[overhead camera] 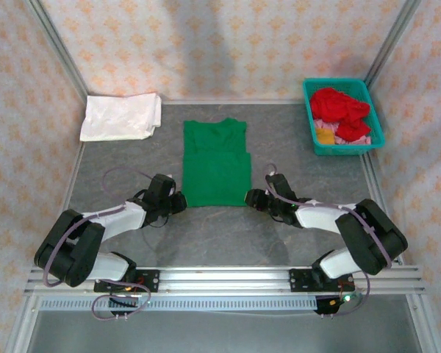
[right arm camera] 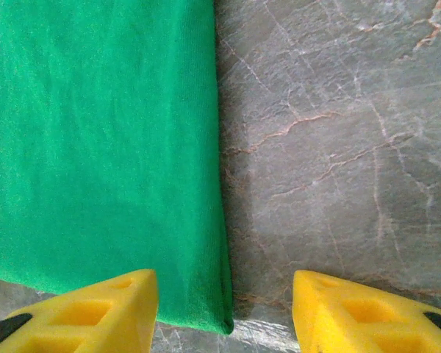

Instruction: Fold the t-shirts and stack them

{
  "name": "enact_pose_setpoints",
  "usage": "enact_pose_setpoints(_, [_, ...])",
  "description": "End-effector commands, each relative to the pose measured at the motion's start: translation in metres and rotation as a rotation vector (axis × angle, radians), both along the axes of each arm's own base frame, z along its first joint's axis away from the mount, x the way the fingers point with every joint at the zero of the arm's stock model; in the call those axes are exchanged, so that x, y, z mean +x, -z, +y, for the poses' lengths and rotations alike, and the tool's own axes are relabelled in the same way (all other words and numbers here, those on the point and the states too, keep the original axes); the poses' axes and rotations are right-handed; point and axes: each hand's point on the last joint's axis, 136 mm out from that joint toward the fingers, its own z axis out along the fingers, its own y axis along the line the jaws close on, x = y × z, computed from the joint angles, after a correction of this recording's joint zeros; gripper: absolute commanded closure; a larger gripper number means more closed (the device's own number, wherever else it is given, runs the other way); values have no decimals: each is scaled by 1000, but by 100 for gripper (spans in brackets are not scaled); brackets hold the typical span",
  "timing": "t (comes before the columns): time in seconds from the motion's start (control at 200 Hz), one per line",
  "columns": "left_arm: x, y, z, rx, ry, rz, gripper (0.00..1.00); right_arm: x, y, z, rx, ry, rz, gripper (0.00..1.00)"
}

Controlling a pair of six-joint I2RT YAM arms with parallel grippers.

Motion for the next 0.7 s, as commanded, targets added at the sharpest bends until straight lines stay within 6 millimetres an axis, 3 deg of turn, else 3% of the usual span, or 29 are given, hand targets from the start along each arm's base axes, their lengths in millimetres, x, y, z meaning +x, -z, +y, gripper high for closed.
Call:
enact_pose_setpoints(0.0, [-6,9,7,48,-6,24,91,-10,-14,51,120,-143,-8,49])
enact_pose_setpoints(0.16, [-5,10,7,46,-11,23,100,-10,-12,53,112,-146,0,52])
enact_pose_setpoints(0.546, [-5,6,9,45,-22,9,100,-10,-19,61,104,-163,4,59])
enact_pose_setpoints(0.696, [-5,4,10,44,-29,0,100,-11,-16,58,89,-148,10,72])
